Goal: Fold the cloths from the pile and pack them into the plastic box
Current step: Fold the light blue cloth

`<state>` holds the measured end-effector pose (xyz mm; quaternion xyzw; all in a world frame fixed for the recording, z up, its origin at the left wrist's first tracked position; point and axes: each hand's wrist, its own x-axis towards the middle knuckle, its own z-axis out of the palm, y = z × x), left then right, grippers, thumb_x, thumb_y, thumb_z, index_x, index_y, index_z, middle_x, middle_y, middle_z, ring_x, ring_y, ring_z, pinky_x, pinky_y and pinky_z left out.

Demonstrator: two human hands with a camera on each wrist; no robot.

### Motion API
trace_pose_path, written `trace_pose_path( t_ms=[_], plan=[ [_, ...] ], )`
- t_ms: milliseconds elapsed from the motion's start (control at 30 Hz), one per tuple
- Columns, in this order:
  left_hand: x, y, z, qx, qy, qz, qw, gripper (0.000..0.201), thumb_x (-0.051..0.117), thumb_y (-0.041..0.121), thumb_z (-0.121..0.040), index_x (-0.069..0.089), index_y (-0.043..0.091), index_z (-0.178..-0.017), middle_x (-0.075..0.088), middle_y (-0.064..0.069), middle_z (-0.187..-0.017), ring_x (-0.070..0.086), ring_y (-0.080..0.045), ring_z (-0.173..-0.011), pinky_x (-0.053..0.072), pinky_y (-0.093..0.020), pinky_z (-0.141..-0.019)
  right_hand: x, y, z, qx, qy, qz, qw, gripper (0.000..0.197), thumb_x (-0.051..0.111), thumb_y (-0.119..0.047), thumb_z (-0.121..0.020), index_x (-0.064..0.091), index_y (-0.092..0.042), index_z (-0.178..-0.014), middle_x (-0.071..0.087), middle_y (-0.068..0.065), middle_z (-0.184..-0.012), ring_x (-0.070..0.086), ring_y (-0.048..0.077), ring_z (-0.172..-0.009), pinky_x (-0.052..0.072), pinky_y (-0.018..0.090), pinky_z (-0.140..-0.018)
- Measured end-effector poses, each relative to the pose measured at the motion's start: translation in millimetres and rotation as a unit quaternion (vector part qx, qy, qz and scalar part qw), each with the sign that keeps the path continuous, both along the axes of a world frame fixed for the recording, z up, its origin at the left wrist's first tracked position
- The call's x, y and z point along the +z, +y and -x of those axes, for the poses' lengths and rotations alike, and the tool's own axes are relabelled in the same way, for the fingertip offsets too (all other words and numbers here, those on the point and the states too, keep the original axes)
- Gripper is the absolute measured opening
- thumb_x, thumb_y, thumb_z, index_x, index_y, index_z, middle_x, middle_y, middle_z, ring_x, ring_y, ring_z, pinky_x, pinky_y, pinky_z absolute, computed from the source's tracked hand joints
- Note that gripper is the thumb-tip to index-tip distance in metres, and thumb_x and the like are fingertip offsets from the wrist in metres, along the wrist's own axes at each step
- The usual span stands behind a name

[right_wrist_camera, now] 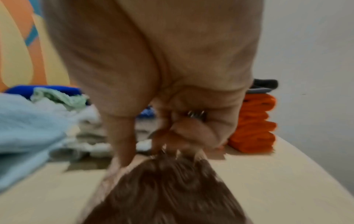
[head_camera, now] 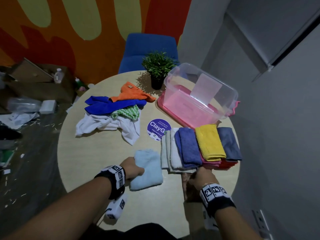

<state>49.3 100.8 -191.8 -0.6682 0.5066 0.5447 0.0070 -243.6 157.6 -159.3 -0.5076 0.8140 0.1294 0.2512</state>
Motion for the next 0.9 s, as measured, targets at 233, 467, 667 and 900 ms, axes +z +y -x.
trace_pose_path(
  t_ms=[233,467,667,900],
  plan=[
    [-3,25,3,0.053,0.16,-0.09,0.982,0.079,0.057,-0.007,-0.056,0.056,0.03,-0.126,0.069,-0.015,-0.114,0.066,-0.037,-0.104,0.058,-0.054,-0.077,-25,12,8,-0.102,-0.044,-0.02,0.994,0.091,0.087,-0.037,-0.071,0.032,-0.007,-0.138,0.049,0.014,-0.136,0.052,0.032,-0.125,0.046,0.035,-0.1],
    [-2,39,-7,0.19,0.207,-0.13,0.951,0.03,0.066,0.015,-0.092,0.064,0.023,-0.121,0.076,-0.009,-0.104,0.074,-0.031,-0.095,0.059,-0.055,-0.078,-8,10,2,0.028,-0.176,-0.052,0.983,0.054,0.085,-0.042,-0.062,0.067,-0.019,-0.108,0.071,0.0,-0.107,0.066,0.018,-0.096,0.051,0.026,-0.081],
    [-2,41,-9,0.225,0.227,-0.098,0.942,0.042,0.063,-0.011,-0.085,0.067,0.01,-0.122,0.076,-0.011,-0.108,0.073,-0.034,-0.098,0.058,-0.052,-0.084,48,2,-36,0.064,-0.434,-0.053,0.897,0.013,0.078,-0.025,-0.083,0.071,-0.021,-0.094,0.077,-0.001,-0.092,0.074,0.015,-0.081,0.058,0.029,-0.065],
    [9,40,-11,0.209,0.21,-0.084,0.952,0.041,0.057,-0.014,-0.08,0.072,0.008,-0.111,0.077,-0.015,-0.097,0.074,-0.036,-0.09,0.058,-0.053,-0.083,48,-14,-63,-0.078,-0.6,-0.034,0.796,0.05,0.084,-0.021,-0.073,0.067,0.003,-0.113,0.072,0.022,-0.109,0.069,0.038,-0.101,0.05,0.054,-0.1]
  ],
)
